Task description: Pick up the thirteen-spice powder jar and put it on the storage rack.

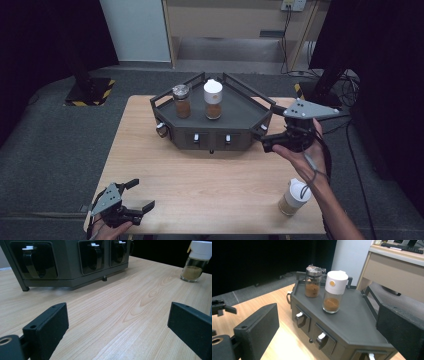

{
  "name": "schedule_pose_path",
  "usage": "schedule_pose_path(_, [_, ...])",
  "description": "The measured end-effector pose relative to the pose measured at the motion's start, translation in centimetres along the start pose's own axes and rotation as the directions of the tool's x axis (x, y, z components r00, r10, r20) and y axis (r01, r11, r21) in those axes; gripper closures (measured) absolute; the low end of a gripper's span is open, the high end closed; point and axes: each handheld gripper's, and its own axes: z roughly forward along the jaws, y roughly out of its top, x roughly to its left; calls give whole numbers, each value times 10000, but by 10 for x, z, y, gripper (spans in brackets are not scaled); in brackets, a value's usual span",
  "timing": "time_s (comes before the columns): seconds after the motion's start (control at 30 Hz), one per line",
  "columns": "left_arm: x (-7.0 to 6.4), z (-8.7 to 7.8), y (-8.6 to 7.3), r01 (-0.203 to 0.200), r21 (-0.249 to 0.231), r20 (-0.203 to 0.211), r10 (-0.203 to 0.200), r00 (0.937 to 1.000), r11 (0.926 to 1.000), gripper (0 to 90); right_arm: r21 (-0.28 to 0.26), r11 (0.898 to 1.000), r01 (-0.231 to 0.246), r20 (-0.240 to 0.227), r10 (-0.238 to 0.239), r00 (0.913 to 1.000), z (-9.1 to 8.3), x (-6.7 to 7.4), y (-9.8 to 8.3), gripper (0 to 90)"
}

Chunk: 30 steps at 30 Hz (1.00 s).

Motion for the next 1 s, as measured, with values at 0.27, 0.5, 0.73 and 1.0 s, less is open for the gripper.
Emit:
schedule_pose_path(0.27, [-1,-2,-1,24,-48,-88,-25,10000,10000,21,-439,9989,-161,348,176,9992,-31,12,-40,45])
schedule_pose_path(0.5, [-1,-3,-1,34,-61,-126,-34,9999,10000,21,-536,9985,-75,929,125,9956,-45,28,-68,31])
schedule_pose_path(0.73, [-1,-5,-1,37,-81,-162,-39,9999,10000,21,-609,9976,-337,1130,404,9928,-58,39,-97,31])
schedule_pose_path(1.0, [-2,-6,-2,75,-107,-223,-77,9997,9999,21,-613,9959,-663,1475,747,9862,-74,48,-139,23])
